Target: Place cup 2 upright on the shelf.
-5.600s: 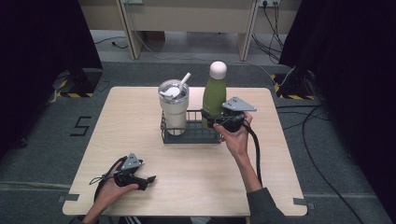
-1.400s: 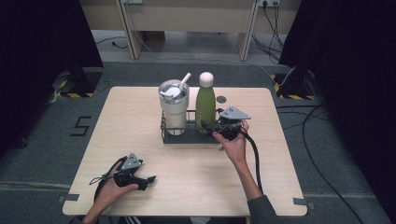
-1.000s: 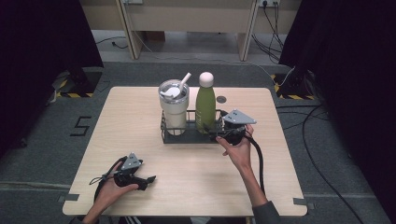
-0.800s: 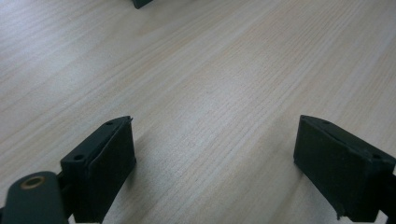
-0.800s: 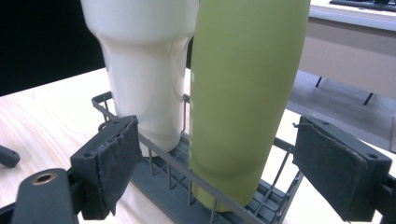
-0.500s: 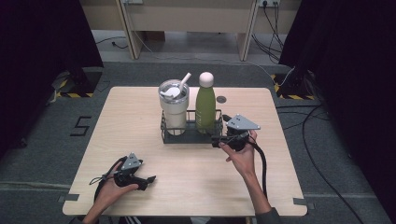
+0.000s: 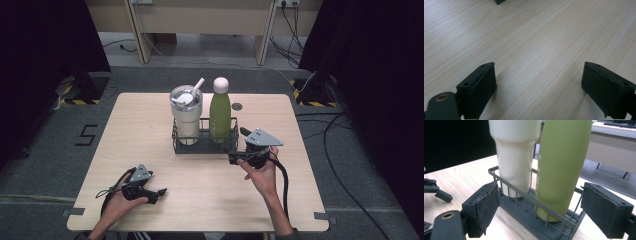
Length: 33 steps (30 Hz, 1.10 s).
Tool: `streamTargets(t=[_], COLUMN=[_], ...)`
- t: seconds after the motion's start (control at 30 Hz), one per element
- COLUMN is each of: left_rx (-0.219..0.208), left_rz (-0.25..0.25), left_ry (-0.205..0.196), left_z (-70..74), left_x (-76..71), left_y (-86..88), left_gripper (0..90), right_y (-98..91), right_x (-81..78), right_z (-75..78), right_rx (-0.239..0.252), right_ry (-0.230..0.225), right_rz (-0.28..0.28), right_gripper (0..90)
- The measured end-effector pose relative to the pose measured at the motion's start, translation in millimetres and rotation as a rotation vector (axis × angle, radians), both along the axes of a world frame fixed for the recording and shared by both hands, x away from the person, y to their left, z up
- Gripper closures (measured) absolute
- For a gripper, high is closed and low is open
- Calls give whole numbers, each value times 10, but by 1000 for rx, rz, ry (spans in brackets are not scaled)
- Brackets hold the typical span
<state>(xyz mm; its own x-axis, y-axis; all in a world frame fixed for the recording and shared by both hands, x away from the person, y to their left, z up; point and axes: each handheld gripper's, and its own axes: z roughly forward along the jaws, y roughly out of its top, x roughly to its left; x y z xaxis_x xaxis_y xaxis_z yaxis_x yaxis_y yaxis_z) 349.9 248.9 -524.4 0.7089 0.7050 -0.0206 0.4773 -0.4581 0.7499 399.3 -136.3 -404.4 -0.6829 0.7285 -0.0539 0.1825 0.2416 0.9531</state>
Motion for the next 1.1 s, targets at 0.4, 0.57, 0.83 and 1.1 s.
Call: streamTargets(t=[0.4, 0.57, 0.83, 1.1], left_rx=[0, 0, 0, 0], left_rz=[0, 0, 0, 0], left_ry=[0, 0, -1, -1], left_z=[0, 0, 0, 0], left_x=[0, 0, 0, -1], left_y=[0, 0, -1, 0], left_gripper=[118, 118, 118, 119], right_y=[-17, -52, -101, -121], right_x=[-67, -114, -218, -306], right_z=[-30, -46, -93, -144], right_rx=[-5, -11, -16, -33], right_ry=[8, 8, 19, 29], right_rz=[6, 4, 11, 19], right_gripper=[153, 153, 153, 153])
